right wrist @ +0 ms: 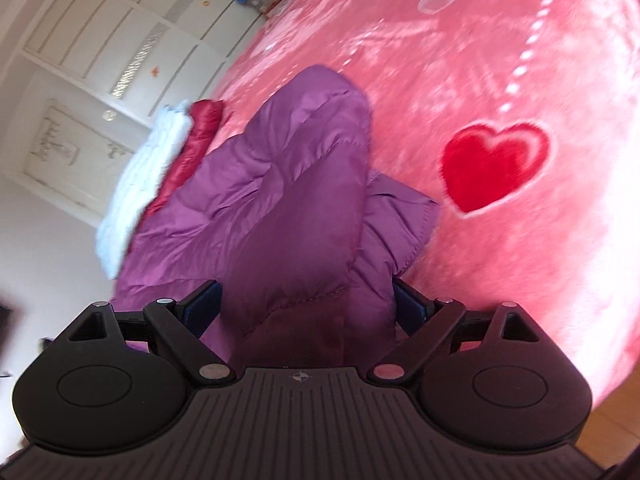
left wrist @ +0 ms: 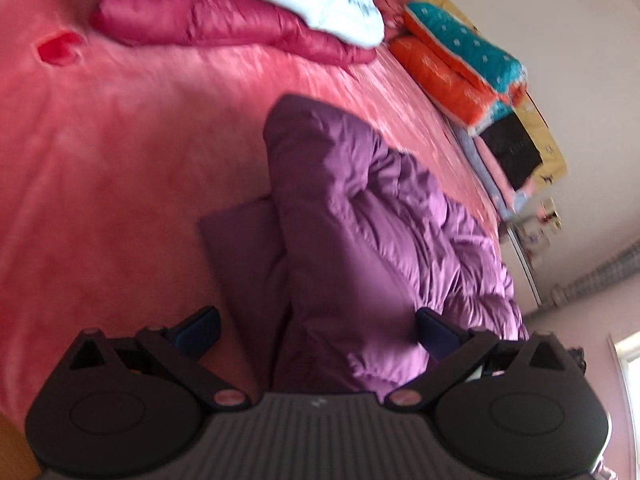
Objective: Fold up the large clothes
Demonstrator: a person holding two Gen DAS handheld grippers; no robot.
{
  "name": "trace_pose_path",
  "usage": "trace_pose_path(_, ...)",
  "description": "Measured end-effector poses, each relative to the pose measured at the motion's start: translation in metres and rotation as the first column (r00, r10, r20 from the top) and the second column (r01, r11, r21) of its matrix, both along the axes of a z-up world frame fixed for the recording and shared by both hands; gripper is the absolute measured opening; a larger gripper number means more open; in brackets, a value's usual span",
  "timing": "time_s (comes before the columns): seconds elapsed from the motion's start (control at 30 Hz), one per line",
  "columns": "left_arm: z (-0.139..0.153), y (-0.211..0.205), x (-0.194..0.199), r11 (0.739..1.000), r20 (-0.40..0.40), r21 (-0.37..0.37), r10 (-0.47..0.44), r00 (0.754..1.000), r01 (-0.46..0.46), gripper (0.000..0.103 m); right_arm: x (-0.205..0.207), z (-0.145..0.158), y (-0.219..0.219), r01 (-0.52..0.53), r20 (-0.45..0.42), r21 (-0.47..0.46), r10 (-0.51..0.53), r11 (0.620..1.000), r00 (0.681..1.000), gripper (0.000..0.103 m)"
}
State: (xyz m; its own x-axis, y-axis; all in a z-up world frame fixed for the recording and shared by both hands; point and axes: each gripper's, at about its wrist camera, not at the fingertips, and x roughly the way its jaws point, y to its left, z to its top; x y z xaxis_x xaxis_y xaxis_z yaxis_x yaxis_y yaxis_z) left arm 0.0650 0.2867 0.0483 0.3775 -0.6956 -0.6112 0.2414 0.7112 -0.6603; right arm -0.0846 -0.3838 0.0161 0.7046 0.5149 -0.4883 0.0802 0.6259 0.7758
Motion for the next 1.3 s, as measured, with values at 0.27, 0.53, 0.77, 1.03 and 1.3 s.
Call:
trace_pose_path(0.27,-0.010,-0.024,0.018,0.989,-0.010,-0.033,-0.144,0.990,0.144,0.102,0.030,0.000,0.006,-0.098,-0.017,0.074,0.100,0.992,0.995,0.103)
trace_pose_path(0.53,-0.013,-0.047,0.021,0.970,0.013,-0.050,-0.238,0.971,0.238,0.100,0.050,0.006,0.029,-0.051,-0.076,0.079,0.057,0.996,0.995,0.103)
trace_pose_path(0.77,0.003,-0.053,0.005,0.984,0.025,0.030,-0.175,0.984,0.174,0.057,0.059,0.060,0.078,-0.012,-0.198,-0.213,-0.031,0.977,0.980,0.074)
trace_pose_path(1.03,0.041,-0.054,-0.012,0.993,-0.001,0.065,-0.097,0.995,0.097,0.036,0.070,0.143,0.158,-0.089,-0.137,-0.610,0.006,0.788,0.991,0.051)
trace_pose_path(1.3,0.101,-0.015,-0.014,0.999,0.043,0.005,0.033,0.999,-0.033,0.034,0.115,0.238,0.215,-0.092,-0.014,-0.731,0.120,0.676,0.993,0.048)
